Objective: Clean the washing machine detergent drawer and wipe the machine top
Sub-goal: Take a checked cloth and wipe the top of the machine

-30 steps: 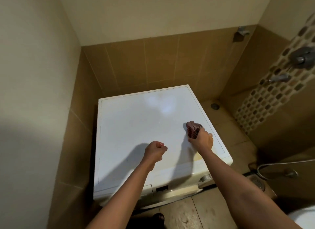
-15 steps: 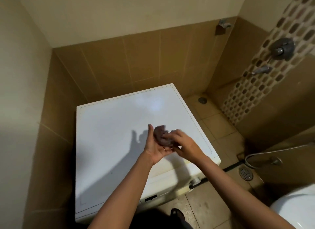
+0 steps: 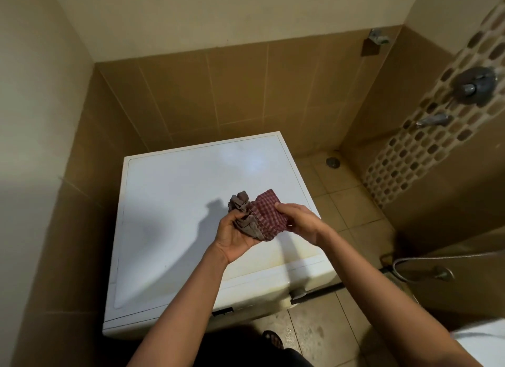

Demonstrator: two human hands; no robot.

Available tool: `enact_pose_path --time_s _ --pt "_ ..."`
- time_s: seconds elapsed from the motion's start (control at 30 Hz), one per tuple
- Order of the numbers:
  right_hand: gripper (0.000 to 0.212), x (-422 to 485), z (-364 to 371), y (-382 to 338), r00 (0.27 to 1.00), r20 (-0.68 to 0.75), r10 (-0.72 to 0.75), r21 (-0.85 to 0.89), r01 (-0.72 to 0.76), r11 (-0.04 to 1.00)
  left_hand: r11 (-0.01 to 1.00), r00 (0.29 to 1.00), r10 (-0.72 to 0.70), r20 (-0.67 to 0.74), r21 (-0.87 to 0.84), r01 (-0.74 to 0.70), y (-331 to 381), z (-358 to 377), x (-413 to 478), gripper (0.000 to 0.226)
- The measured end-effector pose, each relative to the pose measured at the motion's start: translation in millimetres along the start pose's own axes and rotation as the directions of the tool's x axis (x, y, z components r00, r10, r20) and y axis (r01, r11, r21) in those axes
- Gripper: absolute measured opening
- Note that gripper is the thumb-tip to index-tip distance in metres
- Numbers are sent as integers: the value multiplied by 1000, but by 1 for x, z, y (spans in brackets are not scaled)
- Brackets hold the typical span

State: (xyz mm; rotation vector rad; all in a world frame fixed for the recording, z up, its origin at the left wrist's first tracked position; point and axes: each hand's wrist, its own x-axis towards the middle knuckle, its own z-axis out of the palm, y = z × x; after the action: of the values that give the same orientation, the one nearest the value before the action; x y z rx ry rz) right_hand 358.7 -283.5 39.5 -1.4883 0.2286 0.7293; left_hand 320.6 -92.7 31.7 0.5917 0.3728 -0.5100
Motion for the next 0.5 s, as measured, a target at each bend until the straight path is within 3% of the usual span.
enact_pose_path --time_s 0.07,0.13,0.17,0.23,0.3,0.37,0.43,0.5 --pt "16 -3 -2 -11 995 96 13 46 -17 999 1000 999 22 35 14 -22 2 -1 -1 36" --pt "8 -6 -2 -24 992 121 -39 38 35 999 996 998 65 3 64 -65 5 -9 1 64" --pt "7 -6 -1 -31 989 122 -80 50 75 996 991 994 94 -51 96 -89 8 -11 -1 67" --pt "6 -7 -1 -45 976 134 -171 41 167 985 981 962 162 -218 141 -134 16 -17 -4 54" --pt "7 -8 -2 -59 960 142 -241 -161 262 952 938 918 258 -302 308 -163 26 -23 -3 34" --pt "13 -6 -2 -71 940 201 -277 -434 339 835 751 902 363 -235 646 -134 36 -21 1 13" --pt "19 -2 0 -80 919 291 -266 -604 392 694 495 945 324 -45 859 -129 44 -15 6 53" --pt "19 -2 3 -88 917 325 -231 -641 393 659 378 976 211 60 916 -138 51 -4 12 72"
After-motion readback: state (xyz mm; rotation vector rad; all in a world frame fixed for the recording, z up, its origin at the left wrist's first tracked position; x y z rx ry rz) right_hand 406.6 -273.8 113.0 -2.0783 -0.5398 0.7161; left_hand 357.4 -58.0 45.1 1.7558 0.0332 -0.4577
